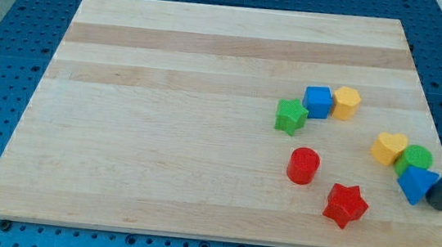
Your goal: Move the green circle into the green star
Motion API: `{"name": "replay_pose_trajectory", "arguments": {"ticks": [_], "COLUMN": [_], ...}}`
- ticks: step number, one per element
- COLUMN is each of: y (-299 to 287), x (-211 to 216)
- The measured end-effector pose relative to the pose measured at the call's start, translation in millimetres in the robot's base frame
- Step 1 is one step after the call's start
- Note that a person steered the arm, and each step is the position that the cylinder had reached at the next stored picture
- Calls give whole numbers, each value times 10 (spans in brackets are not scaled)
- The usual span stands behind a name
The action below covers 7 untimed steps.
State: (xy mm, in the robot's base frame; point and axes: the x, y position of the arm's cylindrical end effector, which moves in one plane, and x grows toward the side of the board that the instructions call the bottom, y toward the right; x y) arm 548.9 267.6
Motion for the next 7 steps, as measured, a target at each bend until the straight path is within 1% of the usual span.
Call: {"name": "replay_pose_trajectory", "arguments": {"ticks": [2,4,5,7], "y": [0,-61,-122,-355], "x": [-367,-639,-897,-915]}}
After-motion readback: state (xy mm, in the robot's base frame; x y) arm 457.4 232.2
